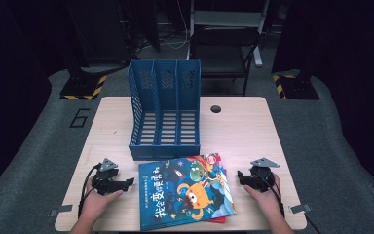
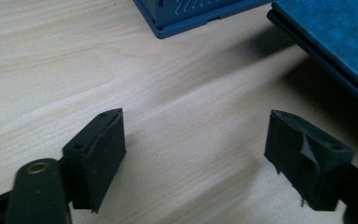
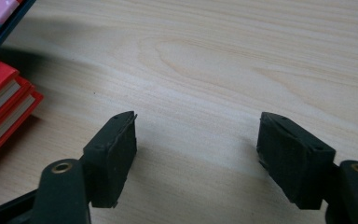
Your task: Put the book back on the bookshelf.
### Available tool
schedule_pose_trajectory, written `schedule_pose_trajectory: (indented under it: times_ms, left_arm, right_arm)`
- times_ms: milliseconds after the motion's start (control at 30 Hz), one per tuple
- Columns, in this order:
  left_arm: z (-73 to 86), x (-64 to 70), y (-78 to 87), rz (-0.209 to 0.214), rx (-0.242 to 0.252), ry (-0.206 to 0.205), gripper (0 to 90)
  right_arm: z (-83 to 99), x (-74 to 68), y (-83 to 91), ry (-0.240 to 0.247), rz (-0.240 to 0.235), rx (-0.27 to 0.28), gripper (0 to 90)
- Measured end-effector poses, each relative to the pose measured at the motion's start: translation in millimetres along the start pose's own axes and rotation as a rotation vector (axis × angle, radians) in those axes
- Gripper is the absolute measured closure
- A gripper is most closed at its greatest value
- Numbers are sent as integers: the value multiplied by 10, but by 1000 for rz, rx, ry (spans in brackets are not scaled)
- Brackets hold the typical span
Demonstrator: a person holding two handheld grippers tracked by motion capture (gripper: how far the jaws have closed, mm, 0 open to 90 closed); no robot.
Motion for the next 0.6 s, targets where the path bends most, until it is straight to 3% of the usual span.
schedule_pose_trajectory:
  times_ms: [167, 200, 267, 433, 600]
  left_arm:
    - [-15, 7, 33, 20, -23, 32, 296]
    - [-18, 34, 53, 39, -40, 113, 295]
    - [-19, 31, 77, 46, -59, 120, 296]
    - [-49, 83, 177, 51, -19, 117, 299]
    - [-77, 154, 278, 72, 8, 61, 315]
  right_arm:
    - [-10, -6, 20, -1, -12, -12, 363]
    - [-19, -12, 28, 2, -22, -19, 384]
    - [-21, -26, 40, -5, -20, -17, 387]
    - [-37, -91, 110, -19, -55, -8, 391]
    - [-75, -180, 213, -40, -88, 18, 393]
Point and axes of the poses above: each handheld gripper's, and its own axes: y roughly backward along the jaws, z roughly out of its underside, x roughly to its right, the point moved 2 cm from there along -y, roughly forward along the jaws, and after that the axes turned 10 degrees about -z, right-handed, at the moved point
